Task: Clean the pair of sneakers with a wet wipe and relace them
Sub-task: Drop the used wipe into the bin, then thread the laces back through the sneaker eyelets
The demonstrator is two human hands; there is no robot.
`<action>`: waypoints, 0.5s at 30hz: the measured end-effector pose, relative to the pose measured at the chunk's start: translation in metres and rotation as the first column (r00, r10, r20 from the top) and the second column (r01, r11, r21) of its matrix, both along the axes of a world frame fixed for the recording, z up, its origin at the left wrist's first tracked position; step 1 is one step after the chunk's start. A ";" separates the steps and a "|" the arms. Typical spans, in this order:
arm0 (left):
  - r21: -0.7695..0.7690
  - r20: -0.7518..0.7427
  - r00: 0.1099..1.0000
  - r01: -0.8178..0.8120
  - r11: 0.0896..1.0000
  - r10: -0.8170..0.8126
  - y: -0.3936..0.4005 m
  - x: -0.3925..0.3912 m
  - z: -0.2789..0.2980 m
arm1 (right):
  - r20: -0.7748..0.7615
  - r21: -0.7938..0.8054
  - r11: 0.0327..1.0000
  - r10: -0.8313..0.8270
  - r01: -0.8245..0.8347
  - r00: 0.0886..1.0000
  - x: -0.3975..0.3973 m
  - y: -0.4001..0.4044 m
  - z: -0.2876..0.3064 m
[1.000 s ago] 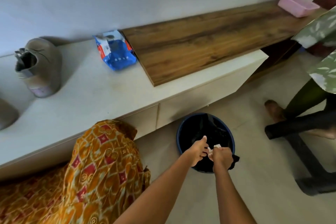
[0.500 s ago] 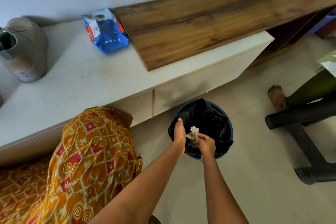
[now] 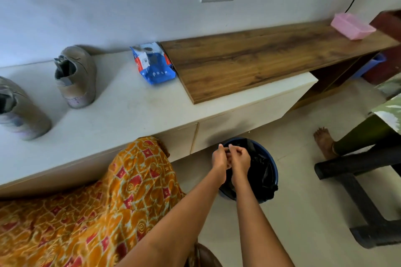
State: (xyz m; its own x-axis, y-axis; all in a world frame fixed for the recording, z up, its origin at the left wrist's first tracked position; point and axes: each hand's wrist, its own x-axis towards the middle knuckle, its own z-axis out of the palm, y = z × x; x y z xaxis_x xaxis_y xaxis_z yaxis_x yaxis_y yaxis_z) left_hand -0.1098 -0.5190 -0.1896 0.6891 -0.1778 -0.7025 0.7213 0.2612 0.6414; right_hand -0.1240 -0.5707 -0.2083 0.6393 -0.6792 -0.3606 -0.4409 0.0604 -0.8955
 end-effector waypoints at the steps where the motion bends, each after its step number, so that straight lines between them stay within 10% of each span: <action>1: 0.014 0.037 0.997 -0.074 0.997 0.074 0.009 0.004 0.012 | 0.041 -0.019 0.999 0.029 -0.028 0.999 0.008 0.015 0.012; 15: -0.046 0.426 0.690 -0.629 0.776 0.585 0.267 0.090 0.122 | 0.405 0.047 0.948 0.269 -0.313 0.874 0.104 0.280 0.136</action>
State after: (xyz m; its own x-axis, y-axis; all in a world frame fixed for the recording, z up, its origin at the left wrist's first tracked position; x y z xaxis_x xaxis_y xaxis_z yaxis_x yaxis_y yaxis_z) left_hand -0.0199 -0.2517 -0.0674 0.8385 0.4313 -0.3328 0.1037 0.4734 0.8747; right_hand -0.0200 -0.2904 -0.0719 0.9056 -0.4118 -0.1018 -0.0710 0.0894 -0.9935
